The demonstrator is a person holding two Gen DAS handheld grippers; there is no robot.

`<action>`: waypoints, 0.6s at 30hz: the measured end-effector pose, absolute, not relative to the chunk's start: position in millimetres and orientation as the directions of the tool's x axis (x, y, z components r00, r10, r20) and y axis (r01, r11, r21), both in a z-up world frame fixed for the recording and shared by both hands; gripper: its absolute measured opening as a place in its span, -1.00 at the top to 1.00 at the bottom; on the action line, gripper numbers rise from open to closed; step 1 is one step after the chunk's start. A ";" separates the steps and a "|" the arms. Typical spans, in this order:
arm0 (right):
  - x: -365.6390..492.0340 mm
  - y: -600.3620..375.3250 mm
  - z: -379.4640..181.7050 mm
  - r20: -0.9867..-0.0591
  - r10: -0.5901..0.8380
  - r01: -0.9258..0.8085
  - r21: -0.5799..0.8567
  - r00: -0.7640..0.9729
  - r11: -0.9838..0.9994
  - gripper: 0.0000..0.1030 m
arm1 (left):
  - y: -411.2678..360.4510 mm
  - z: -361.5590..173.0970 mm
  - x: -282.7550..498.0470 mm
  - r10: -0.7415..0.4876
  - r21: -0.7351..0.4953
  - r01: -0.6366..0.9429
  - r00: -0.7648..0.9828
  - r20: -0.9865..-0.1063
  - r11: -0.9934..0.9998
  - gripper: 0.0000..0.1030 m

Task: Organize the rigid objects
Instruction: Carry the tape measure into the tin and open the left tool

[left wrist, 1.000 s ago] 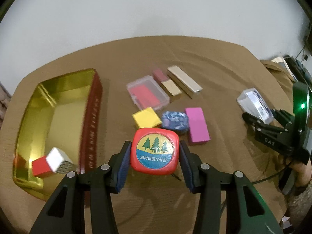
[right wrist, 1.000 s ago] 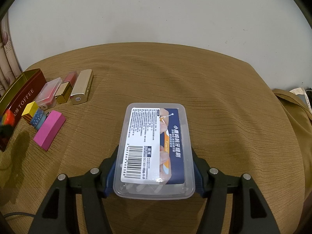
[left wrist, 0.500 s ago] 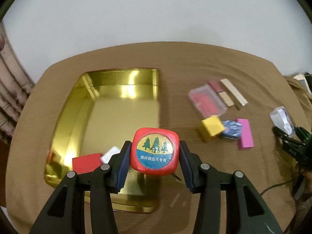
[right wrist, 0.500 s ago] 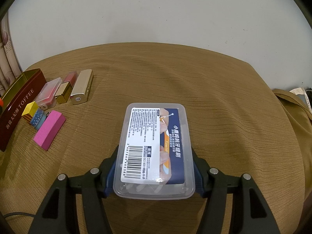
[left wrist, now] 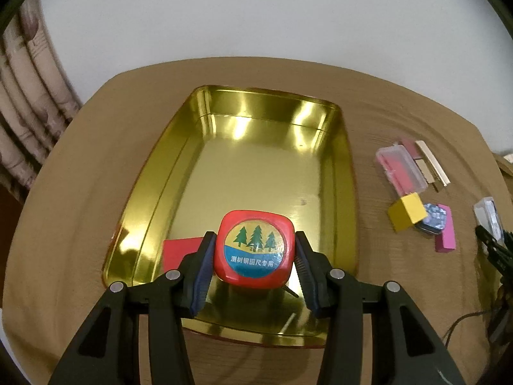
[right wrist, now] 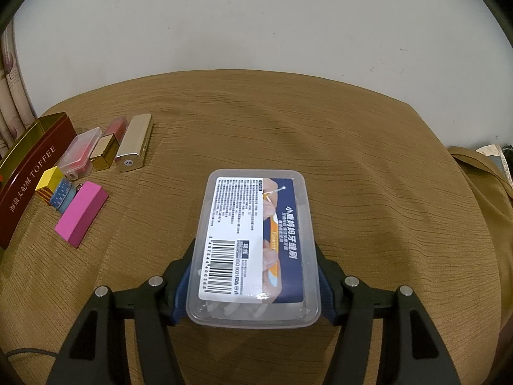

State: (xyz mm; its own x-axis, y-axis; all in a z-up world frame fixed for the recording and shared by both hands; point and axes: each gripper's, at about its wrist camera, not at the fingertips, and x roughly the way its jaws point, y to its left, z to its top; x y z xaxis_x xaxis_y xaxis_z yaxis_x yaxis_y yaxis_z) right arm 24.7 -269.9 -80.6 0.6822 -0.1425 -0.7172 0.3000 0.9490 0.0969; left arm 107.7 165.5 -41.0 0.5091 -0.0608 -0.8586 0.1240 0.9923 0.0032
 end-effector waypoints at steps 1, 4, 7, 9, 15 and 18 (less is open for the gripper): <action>24.8 -270.2 -80.7 -0.717 -0.142 0.300 0.097 0.682 0.949 -0.24 | 168.0 -41.8 109.1 -0.060 -0.001 0.116 0.507 -0.860 0.993 0.15; 24.9 -269.9 -80.7 -0.717 -0.143 0.300 0.096 0.682 0.949 -0.24 | 178.3 -45.8 114.2 -0.060 -0.012 0.099 0.503 -0.862 0.995 0.15; 24.7 -269.8 -80.5 -0.717 -0.143 0.300 0.097 0.682 0.949 -0.24 | 185.7 -49.7 116.0 -0.047 -0.007 0.080 0.503 -0.863 0.997 0.15; 24.7 -270.1 -80.4 -0.717 -0.143 0.300 0.096 0.682 0.949 -0.24 | 188.8 -51.9 117.6 -0.043 -0.008 0.072 0.500 -0.865 0.997 0.15; 24.7 -270.0 -80.4 -0.717 -0.143 0.301 0.096 0.682 0.949 -0.24 | 197.6 -51.6 120.2 -0.029 -0.008 0.042 0.509 -0.860 0.999 0.15; 24.6 -270.0 -80.5 -0.717 -0.143 0.301 0.096 0.682 0.949 -0.24 | 199.3 -54.9 122.1 -0.026 -0.013 0.031 0.498 -0.867 0.999 0.15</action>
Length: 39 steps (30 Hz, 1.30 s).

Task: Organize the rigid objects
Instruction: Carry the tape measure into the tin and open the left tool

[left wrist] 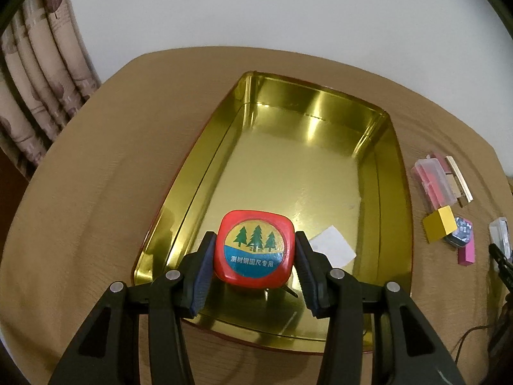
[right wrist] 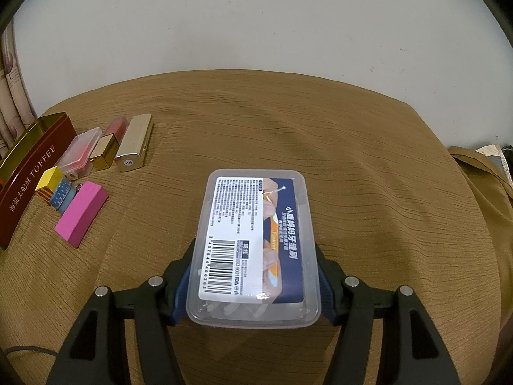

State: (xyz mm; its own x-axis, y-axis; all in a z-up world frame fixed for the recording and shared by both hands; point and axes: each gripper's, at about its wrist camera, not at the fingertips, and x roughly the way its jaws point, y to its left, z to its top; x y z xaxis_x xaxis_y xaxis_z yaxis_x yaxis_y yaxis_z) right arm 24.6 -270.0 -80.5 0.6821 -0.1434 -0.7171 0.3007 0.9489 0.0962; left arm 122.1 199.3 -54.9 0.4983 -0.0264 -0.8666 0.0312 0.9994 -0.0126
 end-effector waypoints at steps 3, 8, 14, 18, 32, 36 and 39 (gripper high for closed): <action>24.7 -270.0 -80.5 -0.717 -0.144 0.301 0.096 0.682 0.949 -0.24 | 198.3 -56.4 123.0 -0.020 -0.007 0.029 0.496 -0.868 1.000 0.15; 24.7 -270.3 -80.5 -0.718 -0.144 0.301 0.096 0.681 0.949 -0.24 | 200.2 -60.1 124.8 -0.023 -0.014 0.022 0.484 -0.875 1.000 0.15; 24.8 -270.2 -80.4 -0.718 -0.144 0.301 0.095 0.681 0.949 -0.24 | 199.2 -62.5 125.8 -0.008 0.001 0.020 0.478 -0.878 1.000 0.14; 24.7 -270.1 -80.5 -0.718 -0.145 0.301 0.095 0.681 0.949 -0.24 | 199.0 -62.3 125.0 -0.010 -0.001 0.021 0.477 -0.879 1.000 0.14; 24.7 -269.6 -80.3 -0.717 -0.147 0.301 0.091 0.682 0.949 -0.23 | 192.8 -46.1 117.6 -0.006 0.002 0.015 0.507 -0.862 1.000 -0.22; 25.8 -272.1 -81.0 -0.717 -0.147 0.300 0.091 0.682 0.949 -0.22 | 192.6 -29.7 111.5 0.023 0.036 0.013 0.550 -0.835 0.999 -0.32; 25.5 -271.9 -80.9 -0.716 -0.151 0.300 0.086 0.682 0.950 -0.22 | 193.2 -18.5 106.1 0.075 0.092 0.000 0.586 -0.807 0.996 -0.42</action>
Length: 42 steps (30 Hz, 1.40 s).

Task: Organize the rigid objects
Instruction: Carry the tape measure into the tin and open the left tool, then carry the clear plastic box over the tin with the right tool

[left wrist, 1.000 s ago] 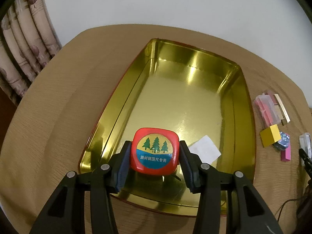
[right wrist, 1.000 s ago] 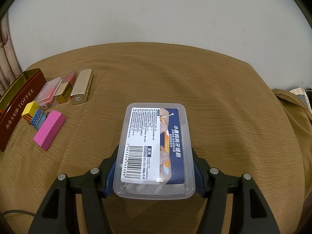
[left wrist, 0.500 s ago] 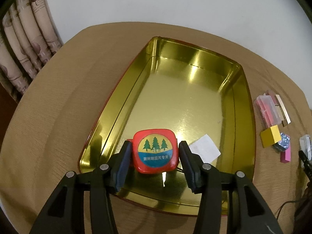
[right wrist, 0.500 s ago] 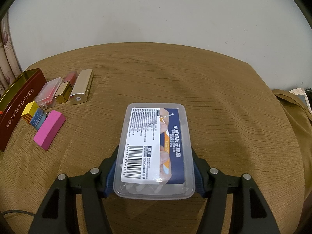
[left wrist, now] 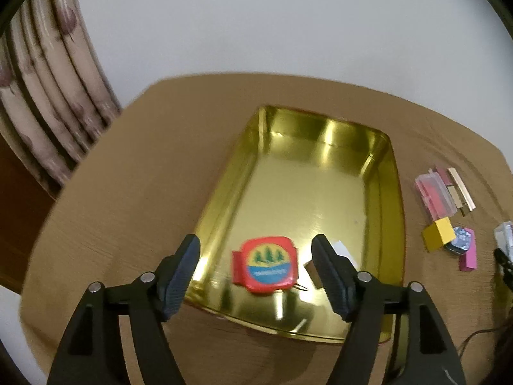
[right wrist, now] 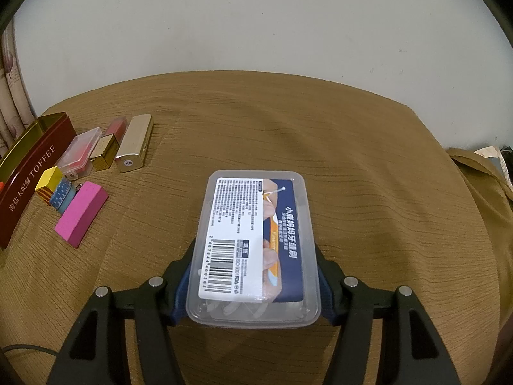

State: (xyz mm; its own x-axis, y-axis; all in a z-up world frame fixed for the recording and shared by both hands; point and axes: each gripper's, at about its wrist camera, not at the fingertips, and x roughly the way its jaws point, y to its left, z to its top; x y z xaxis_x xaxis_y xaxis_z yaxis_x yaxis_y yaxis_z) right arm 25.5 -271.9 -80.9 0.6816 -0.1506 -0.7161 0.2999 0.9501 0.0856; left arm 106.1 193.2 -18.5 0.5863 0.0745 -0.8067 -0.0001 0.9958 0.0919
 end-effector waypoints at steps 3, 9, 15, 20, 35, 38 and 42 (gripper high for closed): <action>25.1 -268.1 -78.9 -0.713 -0.170 0.304 0.063 0.680 0.950 -0.22 | 197.6 -9.2 102.3 0.099 0.113 -0.016 0.609 -0.787 0.993 -0.48; 24.4 -250.0 -65.6 -0.709 -0.171 0.308 0.069 0.684 0.949 -0.22 | 214.1 -5.0 103.6 0.086 0.049 -0.077 0.598 -0.797 0.996 -0.52; 30.4 -221.4 -42.7 -0.686 -0.128 0.246 0.077 0.716 0.966 -0.22 | 232.8 -5.4 105.8 0.044 -0.033 -0.121 0.582 -0.812 0.992 -0.52; 39.2 -180.8 -26.8 -0.671 -0.057 0.147 0.078 0.740 0.986 -0.22 | 231.8 -3.4 105.8 0.046 -0.040 -0.133 0.585 -0.810 0.990 -0.52; 73.4 -54.1 22.2 -0.616 0.145 -0.117 0.086 0.774 0.989 -0.22 | 260.3 -8.1 110.6 0.048 -0.100 -0.228 0.565 -0.824 0.968 -0.53; 83.4 -29.1 26.6 -0.610 0.169 -0.157 0.073 0.774 0.985 -0.22 | 265.7 -9.9 111.9 0.042 -0.117 -0.244 0.559 -0.828 0.963 -0.53; 92.8 -10.1 28.6 -0.611 0.182 -0.189 0.053 0.771 0.981 -0.22 | 272.6 -11.1 113.8 0.044 -0.125 -0.262 0.558 -0.829 0.957 -0.53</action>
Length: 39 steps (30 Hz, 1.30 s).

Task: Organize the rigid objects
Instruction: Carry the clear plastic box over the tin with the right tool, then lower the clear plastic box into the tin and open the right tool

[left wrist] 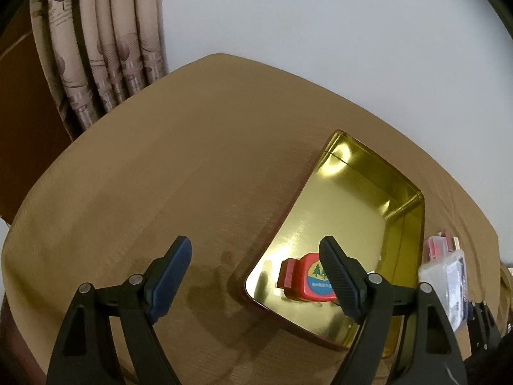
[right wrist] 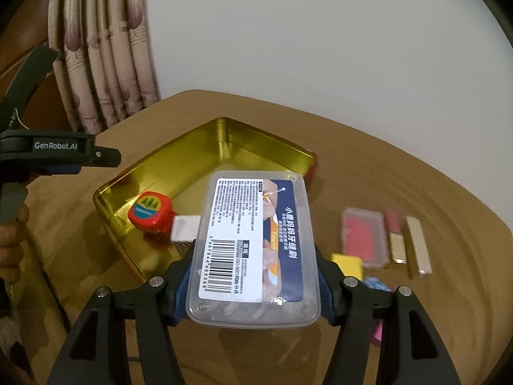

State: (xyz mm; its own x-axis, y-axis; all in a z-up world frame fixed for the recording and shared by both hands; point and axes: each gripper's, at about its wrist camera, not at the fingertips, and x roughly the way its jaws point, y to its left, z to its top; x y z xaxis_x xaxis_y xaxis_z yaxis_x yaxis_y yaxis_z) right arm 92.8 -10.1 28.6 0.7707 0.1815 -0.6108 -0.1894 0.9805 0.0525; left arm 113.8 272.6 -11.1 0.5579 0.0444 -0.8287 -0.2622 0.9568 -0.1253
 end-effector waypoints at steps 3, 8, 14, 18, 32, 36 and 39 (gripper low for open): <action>101.6 -0.3 30.2 -0.614 0.181 -0.203 0.035 0.768 0.979 -0.22 | 274.0 -11.3 114.6 0.043 -0.126 -0.262 0.558 -0.829 0.957 -0.53; 119.9 17.9 29.8 -0.626 0.176 -0.213 0.015 0.760 0.977 -0.22 | 271.6 -11.9 113.9 0.045 -0.117 -0.257 0.549 -0.834 0.959 -0.53; 137.0 28.0 28.1 -0.643 0.157 -0.230 -0.030 0.750 0.973 -0.22 | 275.9 -11.2 114.4 0.059 -0.114 -0.275 0.552 -0.832 0.955 -0.53; 145.6 28.8 25.0 -0.656 0.142 -0.222 -0.041 0.741 0.974 -0.22 | 281.4 -13.4 117.1 0.056 -0.129 -0.297 0.541 -0.839 0.946 -0.53; 165.6 40.7 13.0 -0.664 0.121 -0.219 -0.066 0.738 0.974 -0.23 | 281.6 -16.5 120.3 0.058 -0.123 -0.299 0.530 -0.846 0.946 -0.53; 166.4 38.5 9.8 -0.674 0.148 -0.230 -0.034 0.724 0.972 -0.23 | 282.3 -17.0 119.8 0.051 -0.126 -0.292 0.530 -0.846 0.948 -0.53; 165.9 37.9 9.3 -0.672 0.159 -0.233 -0.021 0.723 0.972 -0.26 | 281.6 -17.0 120.5 0.052 -0.122 -0.286 0.531 -0.846 0.951 -0.53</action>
